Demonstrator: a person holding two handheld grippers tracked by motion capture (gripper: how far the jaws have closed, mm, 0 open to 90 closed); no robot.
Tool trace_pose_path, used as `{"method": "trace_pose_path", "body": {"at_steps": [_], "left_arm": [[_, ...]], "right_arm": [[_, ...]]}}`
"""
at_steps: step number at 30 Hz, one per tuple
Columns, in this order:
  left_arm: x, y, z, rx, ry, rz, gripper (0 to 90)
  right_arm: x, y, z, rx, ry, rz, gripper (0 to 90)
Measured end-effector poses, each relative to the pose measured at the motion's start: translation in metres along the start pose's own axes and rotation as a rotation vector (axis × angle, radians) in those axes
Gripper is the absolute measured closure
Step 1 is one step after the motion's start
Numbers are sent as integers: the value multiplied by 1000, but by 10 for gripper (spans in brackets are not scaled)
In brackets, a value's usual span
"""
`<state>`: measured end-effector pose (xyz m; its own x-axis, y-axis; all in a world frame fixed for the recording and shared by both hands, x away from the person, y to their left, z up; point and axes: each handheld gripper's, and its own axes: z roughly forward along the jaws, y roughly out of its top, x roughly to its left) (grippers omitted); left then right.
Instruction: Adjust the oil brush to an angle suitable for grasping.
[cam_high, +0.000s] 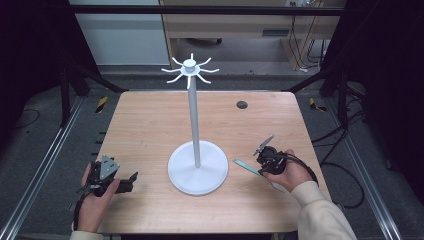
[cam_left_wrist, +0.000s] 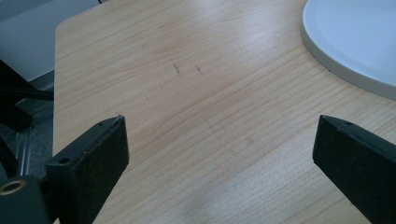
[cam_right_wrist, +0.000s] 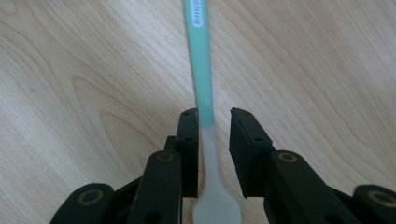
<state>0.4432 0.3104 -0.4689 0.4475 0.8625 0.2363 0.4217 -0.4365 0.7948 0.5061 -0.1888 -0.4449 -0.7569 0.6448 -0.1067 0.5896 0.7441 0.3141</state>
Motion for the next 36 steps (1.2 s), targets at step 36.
{"method": "trace_pose_path", "body": {"at_steps": [36], "left_arm": [[-1,0,1,3,-11,3,31]], "right_arm": [[-8,12,27,153,69,-36,808]]}}
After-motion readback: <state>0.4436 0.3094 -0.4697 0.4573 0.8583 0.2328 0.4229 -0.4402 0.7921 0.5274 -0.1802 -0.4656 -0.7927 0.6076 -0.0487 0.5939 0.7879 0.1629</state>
